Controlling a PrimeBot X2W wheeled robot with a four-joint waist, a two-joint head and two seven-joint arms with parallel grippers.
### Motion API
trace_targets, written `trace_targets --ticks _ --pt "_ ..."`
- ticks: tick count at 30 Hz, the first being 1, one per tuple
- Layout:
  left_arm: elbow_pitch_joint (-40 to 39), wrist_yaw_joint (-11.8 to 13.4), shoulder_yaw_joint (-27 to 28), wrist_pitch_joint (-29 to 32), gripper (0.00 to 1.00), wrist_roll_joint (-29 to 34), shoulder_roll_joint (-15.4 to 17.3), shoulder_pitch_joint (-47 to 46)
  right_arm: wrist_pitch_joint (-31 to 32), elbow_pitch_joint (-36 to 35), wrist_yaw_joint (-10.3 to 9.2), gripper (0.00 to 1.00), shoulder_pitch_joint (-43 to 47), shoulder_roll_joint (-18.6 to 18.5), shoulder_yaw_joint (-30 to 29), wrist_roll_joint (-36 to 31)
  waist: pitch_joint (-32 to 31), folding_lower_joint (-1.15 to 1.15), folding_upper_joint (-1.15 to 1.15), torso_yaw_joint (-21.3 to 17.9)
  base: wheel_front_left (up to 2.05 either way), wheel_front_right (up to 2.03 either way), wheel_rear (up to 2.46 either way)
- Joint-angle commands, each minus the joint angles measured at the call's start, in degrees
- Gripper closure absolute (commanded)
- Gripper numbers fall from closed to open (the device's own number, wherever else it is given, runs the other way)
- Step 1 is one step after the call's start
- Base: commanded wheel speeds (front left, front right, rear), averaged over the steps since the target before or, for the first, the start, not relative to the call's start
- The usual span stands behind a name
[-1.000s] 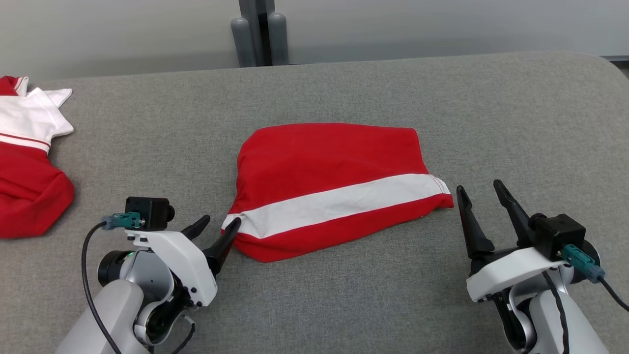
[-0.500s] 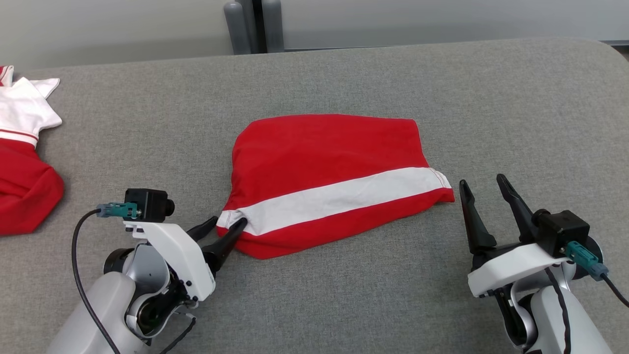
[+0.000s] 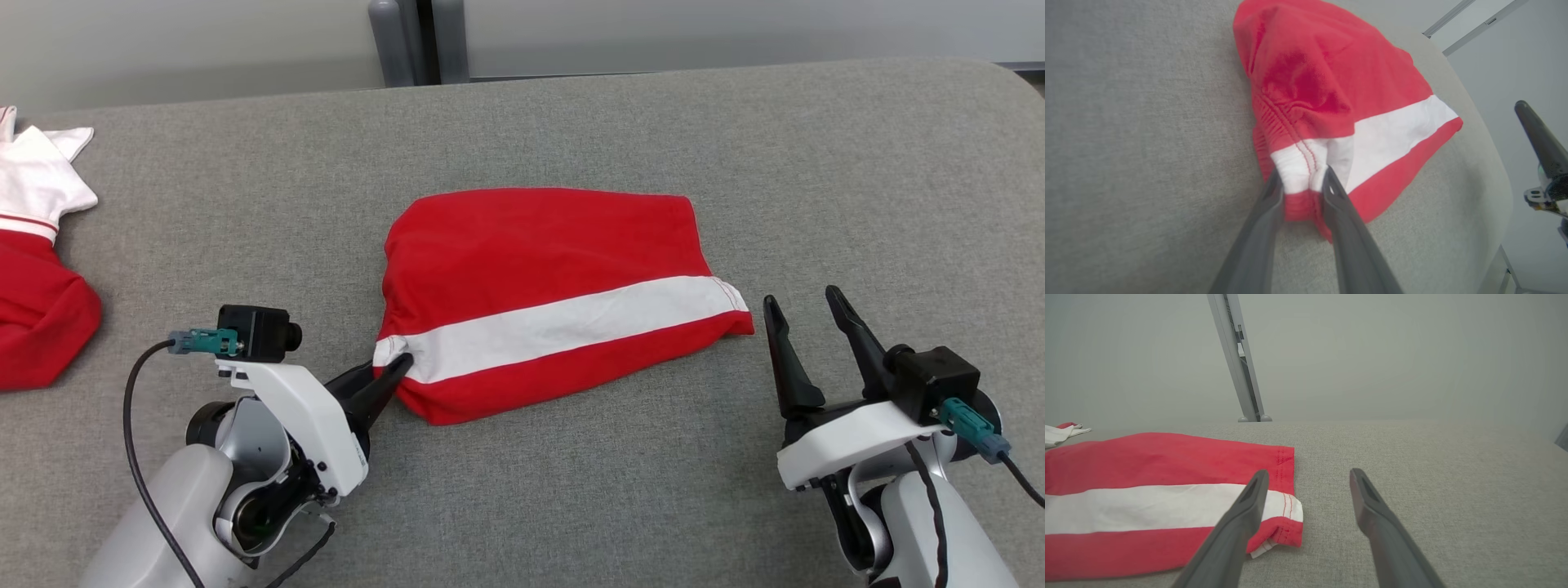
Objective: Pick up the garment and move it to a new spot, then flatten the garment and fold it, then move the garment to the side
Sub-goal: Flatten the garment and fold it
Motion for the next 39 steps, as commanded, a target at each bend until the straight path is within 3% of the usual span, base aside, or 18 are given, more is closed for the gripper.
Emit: trace_targets --ticks 1,5,6,8,20,28,39 --pt "-0.3 -0.2 0.0 -0.7 0.61 -0.1 0.6 -1.2 -0.3 0.3 0.01 0.00 -0.6 -0.3 -0.2 -0.2 0.0 0.00 0.00 0.1 0.00 0.00 0.00" --pt "-0.5 -0.3 0.0 -1.4 0.61 -0.2 0.8 -1.3 -0.3 0.4 0.01 0.00 -0.7 -0.3 -0.1 0.0 0.0 0.00 0.00 0.2 0.00 0.00 0.00" --pt "-0.7 -0.3 0.1 -1.9 0.69 -0.1 0.9 -1.4 -0.3 0.4 0.01 0.00 -0.7 -0.3 0.0 0.1 0.0 0.00 0.00 0.2 0.00 0.00 0.00" --pt "-0.7 -0.4 0.6 -3.2 1.00 0.3 0.9 -1.4 -0.3 0.6 0.01 0.00 -0.7 -0.3 0.0 0.2 0.0 0.00 0.00 0.3 0.00 0.00 0.00" --pt "-1.0 -0.4 -0.7 -8.0 1.00 1.2 0.0 0.9 4.6 8.9 0.01 0.00 -6.0 -0.3 -0.9 -1.4 0.2 0.00 0.00 2.6 0.00 0.00 0.00" --pt "0.3 -0.5 -2.6 -9.5 1.00 2.3 -1.5 -0.3 12.2 16.9 0.01 0.00 -11.7 -0.6 2.2 3.6 0.4 0.00 0.00 4.2 0.00 0.00 0.00" --pt "1.8 -0.5 -4.0 -10.3 1.00 1.9 -1.4 -1.3 20.1 21.0 0.01 0.00 -15.8 -2.6 8.0 10.7 0.4 0.00 0.00 4.5 0.00 0.00 0.00"
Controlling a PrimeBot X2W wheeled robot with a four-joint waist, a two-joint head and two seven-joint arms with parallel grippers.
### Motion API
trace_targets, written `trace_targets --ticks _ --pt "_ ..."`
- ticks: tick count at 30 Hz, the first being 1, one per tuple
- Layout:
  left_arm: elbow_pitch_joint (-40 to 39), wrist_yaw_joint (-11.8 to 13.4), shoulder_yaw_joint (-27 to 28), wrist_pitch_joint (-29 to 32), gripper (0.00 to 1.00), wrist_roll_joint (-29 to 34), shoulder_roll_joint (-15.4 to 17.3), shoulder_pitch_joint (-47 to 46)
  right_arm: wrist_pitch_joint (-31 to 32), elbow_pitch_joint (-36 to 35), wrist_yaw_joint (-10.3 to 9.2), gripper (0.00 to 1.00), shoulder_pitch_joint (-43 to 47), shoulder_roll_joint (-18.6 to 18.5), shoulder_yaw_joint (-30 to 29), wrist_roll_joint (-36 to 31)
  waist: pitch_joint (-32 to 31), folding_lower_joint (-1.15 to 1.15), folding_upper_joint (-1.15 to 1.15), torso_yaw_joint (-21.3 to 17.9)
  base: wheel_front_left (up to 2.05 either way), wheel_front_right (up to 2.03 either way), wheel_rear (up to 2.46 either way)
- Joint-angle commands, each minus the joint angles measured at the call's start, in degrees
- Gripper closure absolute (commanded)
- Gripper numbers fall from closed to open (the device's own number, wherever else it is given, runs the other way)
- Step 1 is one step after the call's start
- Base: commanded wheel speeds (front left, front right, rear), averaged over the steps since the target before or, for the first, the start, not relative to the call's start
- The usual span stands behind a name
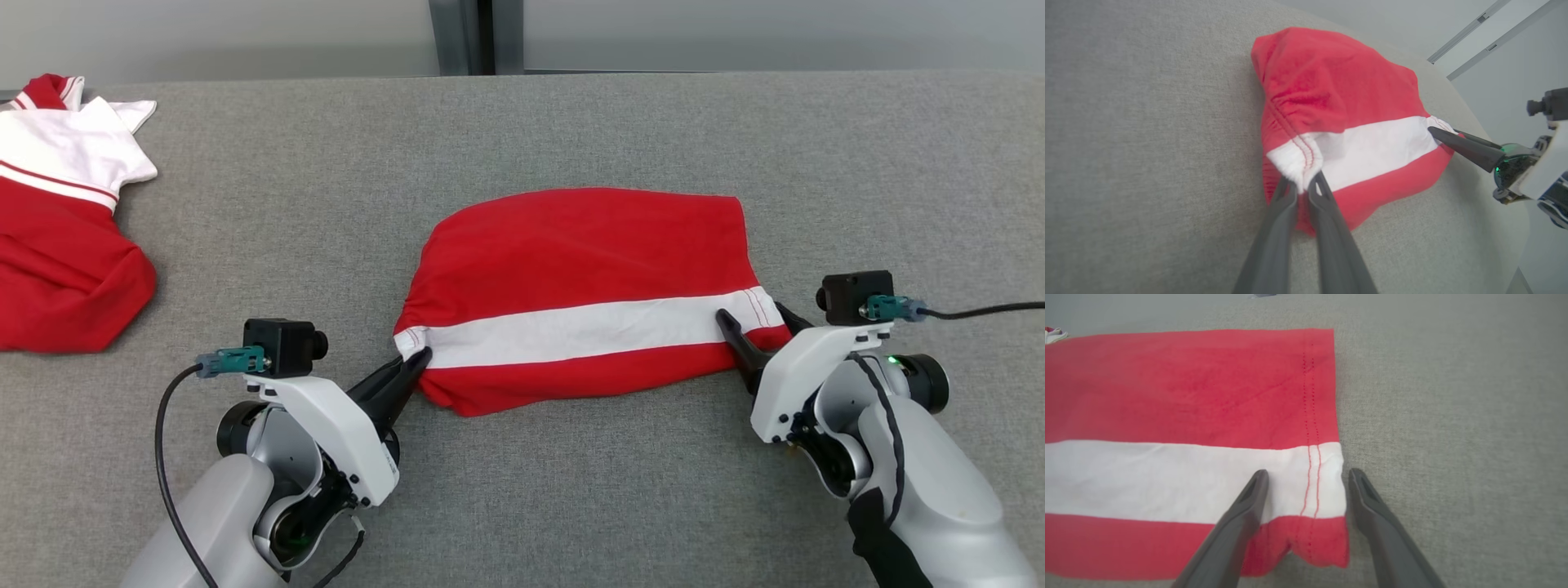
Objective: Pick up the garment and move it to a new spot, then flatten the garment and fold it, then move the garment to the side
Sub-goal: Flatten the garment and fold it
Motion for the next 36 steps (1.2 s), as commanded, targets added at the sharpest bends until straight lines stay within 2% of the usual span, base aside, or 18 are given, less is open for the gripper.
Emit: trace_targets --ticks 1,7,9,10,11,14,20,23,25,26,27,29,33,36 --pt "0.2 -0.3 -0.1 -0.3 1.00 -0.1 0.5 -0.9 1.0 0.2 0.01 0.00 -0.9 -0.9 0.8 1.0 0.0 0.00 0.00 0.0 0.00 0.00 0.00" --pt "0.6 -0.3 -0.5 -0.5 1.00 -0.4 0.6 -1.1 3.4 0.5 0.01 0.03 -2.3 -2.4 3.7 3.6 -0.1 0.00 0.00 0.1 0.00 0.00 0.00" --pt "0.8 -0.3 -0.7 -0.5 1.00 -0.5 0.6 -1.2 3.8 0.5 0.01 0.24 -2.7 -2.8 4.7 4.5 -0.2 0.00 0.00 0.2 0.00 0.00 0.00" --pt "0.8 -0.3 -0.8 -0.5 1.00 -0.6 0.6 -1.2 3.9 0.5 0.01 0.42 -2.9 -3.0 5.3 4.9 -0.2 0.00 0.00 0.2 0.00 0.00 0.00" --pt "0.9 -0.3 -0.9 -0.6 1.00 -0.7 0.6 -1.2 4.0 0.5 0.01 0.51 -3.1 -3.3 5.7 5.2 -0.2 0.00 0.00 0.3 0.00 0.00 0.00" --pt "1.2 -0.3 -1.1 -0.6 1.00 -0.9 0.7 -1.4 3.5 0.5 0.01 0.55 -3.7 -3.7 7.0 5.9 -0.4 0.00 0.00 0.3 0.00 0.00 0.00" --pt "1.5 -0.3 -1.6 -0.8 1.00 -1.5 0.9 -1.0 2.4 1.2 0.01 0.56 -4.5 -4.4 9.1 5.4 -1.0 0.00 0.00 0.3 0.00 0.00 0.00" --pt "1.6 -0.3 -1.7 -0.9 1.00 -1.6 1.0 -0.7 1.9 1.8 0.01 0.51 -4.7 -4.3 9.4 4.9 -1.2 0.00 0.00 0.1 0.00 0.00 0.00" --pt "1.6 -0.3 -1.8 -0.9 1.00 -1.7 1.1 -0.6 1.8 2.1 0.01 0.35 -4.9 -4.1 9.4 4.7 -1.3 0.00 0.00 0.1 0.00 0.00 0.00" --pt "1.6 -0.3 -1.8 -1.0 1.00 -1.8 1.1 -0.6 1.7 2.3 0.01 0.20 -4.9 -4.0 9.5 4.5 -1.3 0.00 0.00 0.0 0.00 0.00 0.00" --pt "1.6 -0.3 -1.8 -1.0 1.00 -1.8 1.1 -0.5 1.7 2.4 0.01 0.09 -4.9 -4.0 9.5 4.4 -1.3 0.00 0.00 0.0 0.00 0.00 0.00" --pt "1.5 -0.3 -1.8 -1.0 1.00 -1.9 1.2 -0.5 1.6 2.5 0.01 0.03 -4.9 -3.9 9.5 4.0 -1.3 0.00 0.00 -0.1 0.00 0.00 0.00" --pt "1.4 -0.3 -1.9 -0.9 1.00 -2.1 1.4 -0.4 1.6 2.3 0.01 0.06 -4.8 -3.5 9.7 3.7 -1.2 0.00 0.00 -0.2 0.00 0.00 0.00" --pt "1.3 -0.3 -1.9 -0.9 1.00 -2.1 1.6 -0.3 2.1 2.0 0.01 0.19 -4.5 -3.3 10.1 4.1 -1.2 0.00 0.00 -0.3 0.00 0.00 0.00"
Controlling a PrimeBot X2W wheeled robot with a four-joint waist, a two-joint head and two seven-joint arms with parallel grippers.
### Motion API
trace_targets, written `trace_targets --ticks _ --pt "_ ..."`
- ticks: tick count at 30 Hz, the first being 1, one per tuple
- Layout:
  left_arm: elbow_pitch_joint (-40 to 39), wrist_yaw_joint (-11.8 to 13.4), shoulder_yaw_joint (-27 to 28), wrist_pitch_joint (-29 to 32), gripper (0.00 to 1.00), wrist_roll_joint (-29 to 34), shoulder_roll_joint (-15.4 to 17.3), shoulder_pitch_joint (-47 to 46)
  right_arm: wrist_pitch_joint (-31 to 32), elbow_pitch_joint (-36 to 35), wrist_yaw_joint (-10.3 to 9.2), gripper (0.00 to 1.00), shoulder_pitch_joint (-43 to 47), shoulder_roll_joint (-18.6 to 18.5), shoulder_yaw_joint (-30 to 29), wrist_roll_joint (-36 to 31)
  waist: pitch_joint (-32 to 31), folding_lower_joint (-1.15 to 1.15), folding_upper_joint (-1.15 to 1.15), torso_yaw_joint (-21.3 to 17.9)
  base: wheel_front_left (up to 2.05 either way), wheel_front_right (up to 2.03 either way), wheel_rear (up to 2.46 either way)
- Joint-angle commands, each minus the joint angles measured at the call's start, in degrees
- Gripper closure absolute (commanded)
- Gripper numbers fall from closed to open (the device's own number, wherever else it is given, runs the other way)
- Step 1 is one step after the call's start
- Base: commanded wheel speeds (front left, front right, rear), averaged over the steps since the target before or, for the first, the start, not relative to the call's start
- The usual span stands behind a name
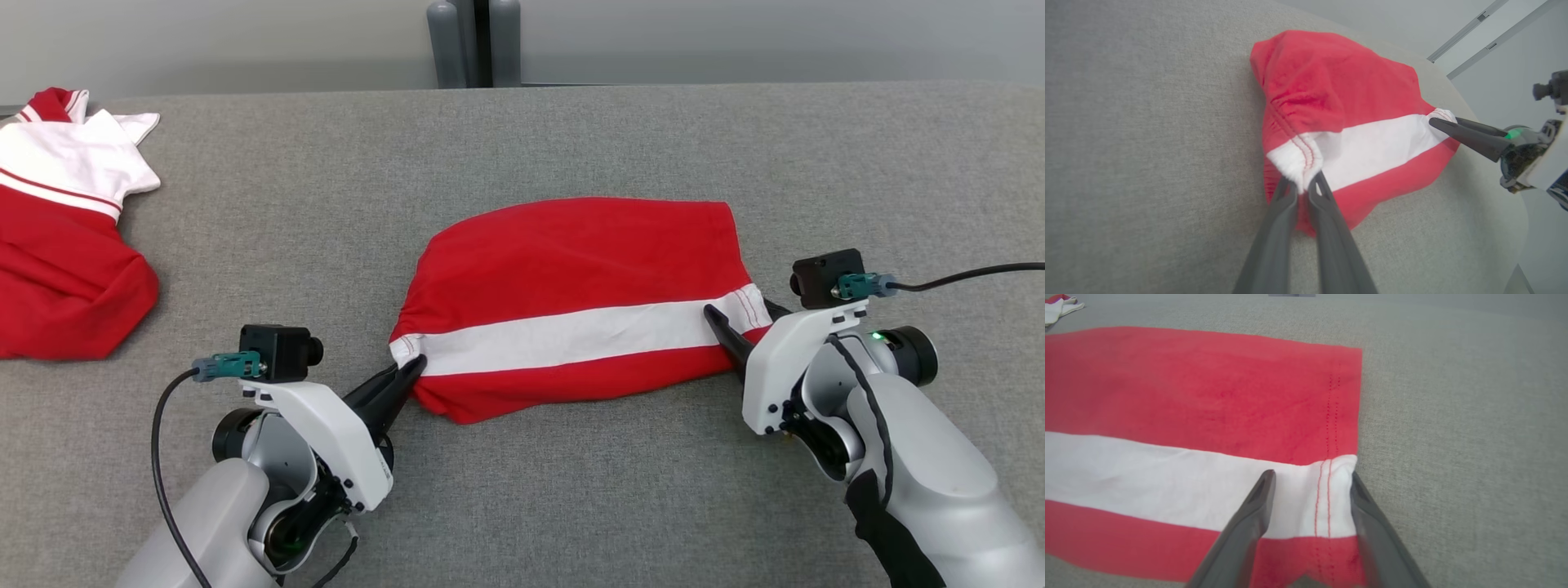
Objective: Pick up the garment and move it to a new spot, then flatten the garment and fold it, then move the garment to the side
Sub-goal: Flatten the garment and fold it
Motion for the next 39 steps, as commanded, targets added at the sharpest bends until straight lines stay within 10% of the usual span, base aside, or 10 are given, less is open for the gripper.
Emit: trace_targets --ticks 1,12,14,39 --pt "-0.2 -0.2 0.0 -0.1 1.00 -0.3 0.4 0.1 0.2 -0.3 0.01 0.24 0.1 -0.2 0.2 0.4 0.1 0.00 0.00 0.0 0.00 0.00 0.00" --pt "-0.3 -0.1 0.2 -0.7 1.00 -0.5 0.7 -0.4 -2.6 -1.2 0.01 0.75 -0.7 -0.4 0.1 0.5 0.3 0.00 0.00 0.0 0.00 0.00 0.00" --pt "-0.5 -0.2 0.8 -1.5 1.00 -0.8 0.7 -0.6 -4.0 -1.5 0.01 0.98 -1.1 -0.3 -0.3 0.6 0.1 0.00 0.00 0.1 0.00 0.00 0.00" --pt "-21.0 2.7 11.8 -6.5 1.00 -11.0 4.1 0.9 -12.1 -19.1 0.01 1.00 -0.5 -2.5 -5.9 5.6 -6.6 0.00 0.00 -2.6 0.00 0.00 0.00"
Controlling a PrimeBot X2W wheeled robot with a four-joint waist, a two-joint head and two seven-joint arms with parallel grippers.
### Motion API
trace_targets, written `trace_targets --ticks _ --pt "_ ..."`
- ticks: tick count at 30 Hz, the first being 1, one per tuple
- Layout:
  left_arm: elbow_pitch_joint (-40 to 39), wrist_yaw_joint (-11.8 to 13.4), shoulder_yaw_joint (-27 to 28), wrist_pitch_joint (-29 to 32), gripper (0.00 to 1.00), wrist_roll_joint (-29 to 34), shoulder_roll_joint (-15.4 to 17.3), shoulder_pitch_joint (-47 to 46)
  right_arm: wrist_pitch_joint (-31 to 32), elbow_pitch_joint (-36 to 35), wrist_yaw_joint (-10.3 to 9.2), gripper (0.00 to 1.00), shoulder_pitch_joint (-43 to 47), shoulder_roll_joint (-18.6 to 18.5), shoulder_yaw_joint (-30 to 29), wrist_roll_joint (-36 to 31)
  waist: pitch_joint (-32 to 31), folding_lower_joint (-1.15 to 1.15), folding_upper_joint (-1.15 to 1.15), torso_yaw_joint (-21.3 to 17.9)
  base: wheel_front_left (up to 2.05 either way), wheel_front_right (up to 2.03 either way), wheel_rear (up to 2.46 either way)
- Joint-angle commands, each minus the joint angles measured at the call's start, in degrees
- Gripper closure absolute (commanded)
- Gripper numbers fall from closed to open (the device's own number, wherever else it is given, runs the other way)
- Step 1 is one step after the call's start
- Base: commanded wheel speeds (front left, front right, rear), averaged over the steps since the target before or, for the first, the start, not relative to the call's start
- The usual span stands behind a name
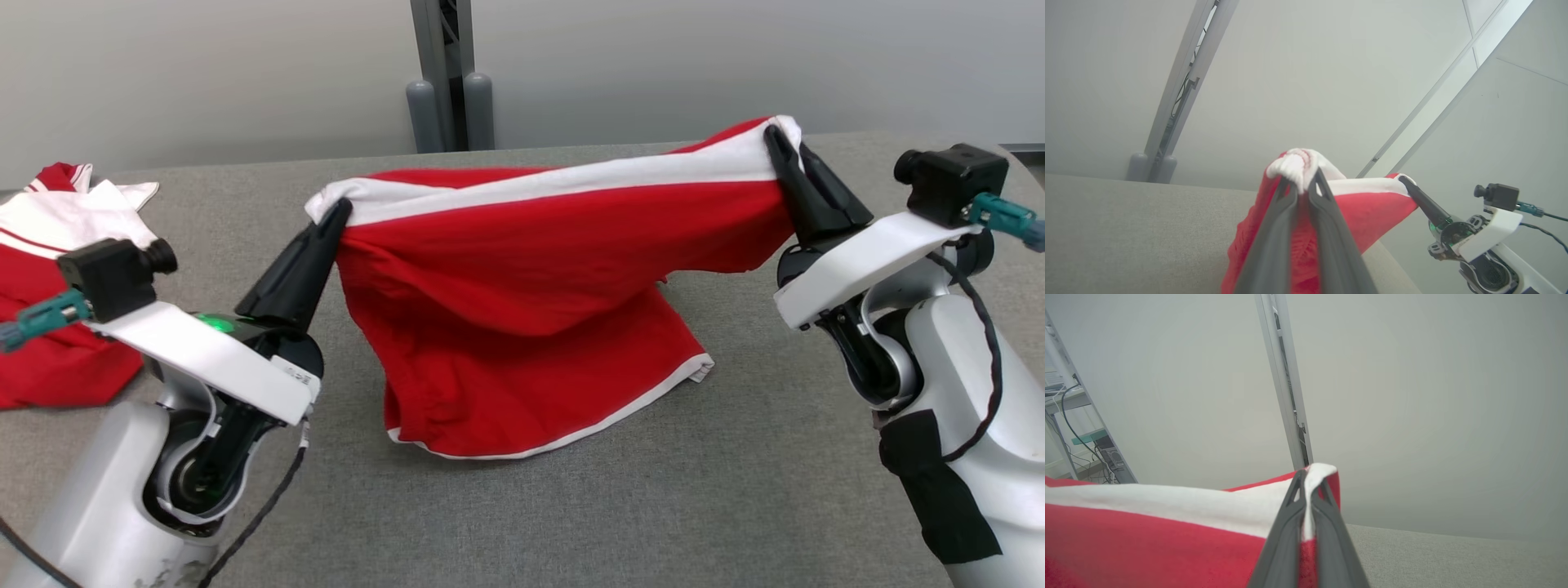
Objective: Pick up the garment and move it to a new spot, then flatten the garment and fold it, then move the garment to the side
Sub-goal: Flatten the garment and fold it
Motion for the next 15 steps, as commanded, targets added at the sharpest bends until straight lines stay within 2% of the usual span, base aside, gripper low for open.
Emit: trace_targets --ticks 1,5,9,15 --pt "-1.3 0.7 0.7 0.5 1.00 -0.1 1.1 -0.2 0.4 -1.3 0.01 1.00 0.7 -0.5 -0.6 0.0 -0.5 0.00 0.00 -0.3 0.00 0.00 0.00" --pt "-3.7 2.7 1.3 2.9 1.00 0.7 3.3 -2.3 2.4 -4.5 0.01 1.00 -0.2 0.0 -1.6 -0.3 -0.8 0.00 0.00 -0.7 0.00 0.00 0.00" --pt "-2.7 4.6 1.3 7.0 1.00 0.2 4.8 -6.6 4.9 -6.0 0.01 1.00 -3.3 1.4 -1.5 0.3 0.8 0.00 0.00 -1.2 0.00 0.00 0.00" --pt "3.5 7.2 1.8 10.8 1.00 2.2 5.2 -18.5 5.3 -1.1 0.01 1.00 -13.8 3.2 -1.6 -0.6 6.1 0.00 0.00 -2.6 0.00 0.00 0.00"
